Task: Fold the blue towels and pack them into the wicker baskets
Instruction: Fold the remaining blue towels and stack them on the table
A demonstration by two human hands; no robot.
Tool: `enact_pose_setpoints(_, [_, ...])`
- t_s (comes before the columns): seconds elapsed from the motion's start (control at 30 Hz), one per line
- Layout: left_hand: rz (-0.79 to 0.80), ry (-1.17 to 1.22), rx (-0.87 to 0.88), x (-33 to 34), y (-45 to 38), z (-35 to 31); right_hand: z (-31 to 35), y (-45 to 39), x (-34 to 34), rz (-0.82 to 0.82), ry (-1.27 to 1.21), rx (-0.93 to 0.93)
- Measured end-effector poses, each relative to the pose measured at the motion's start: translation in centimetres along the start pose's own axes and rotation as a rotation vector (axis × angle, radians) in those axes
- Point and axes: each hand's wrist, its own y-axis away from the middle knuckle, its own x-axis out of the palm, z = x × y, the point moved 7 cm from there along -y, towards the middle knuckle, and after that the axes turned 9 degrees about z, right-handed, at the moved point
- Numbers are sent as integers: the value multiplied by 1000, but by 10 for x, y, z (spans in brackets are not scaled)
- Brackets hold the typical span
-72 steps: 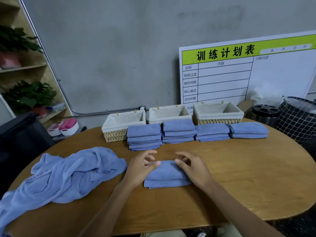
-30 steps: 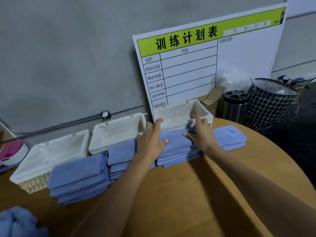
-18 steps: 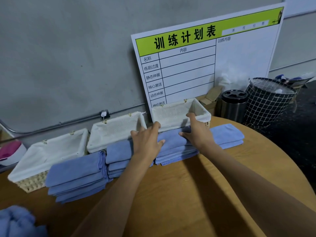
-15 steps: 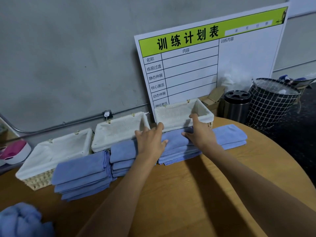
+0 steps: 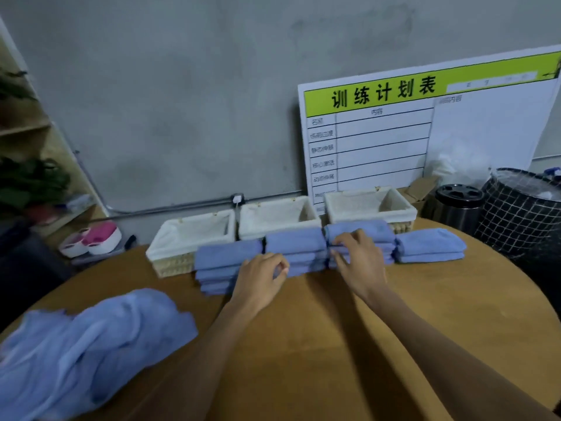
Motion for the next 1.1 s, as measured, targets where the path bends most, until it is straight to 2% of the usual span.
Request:
enact_pose_setpoints(0.23, [0, -110, -147, -47, 105, 87, 144, 47, 97, 322, -177, -185])
enact_pose_setpoints(0.4, [-12, -288, -303, -99, 172, 175, 217, 70, 162, 524, -369, -184])
enact_pose_setpoints(0.5, [35, -291, -396, -104, 202, 220, 247, 76, 189, 618, -321, -222])
enact_pose_setpoints(0.63, [38, -143, -440, -84, 216, 240, 263, 79, 204, 597, -141, -262])
enact_pose_setpoints(0.87, [158, -258, -394, -86, 214, 241, 257, 68, 205, 565, -239, -259])
enact_pose_setpoints(1.0, [-41, -184, -324, -99, 212, 230, 261, 67, 200, 547, -281, -279])
enact_pose_setpoints(1.1, [97, -255, -347, -94, 203, 225, 274, 66, 192, 531, -334, -292])
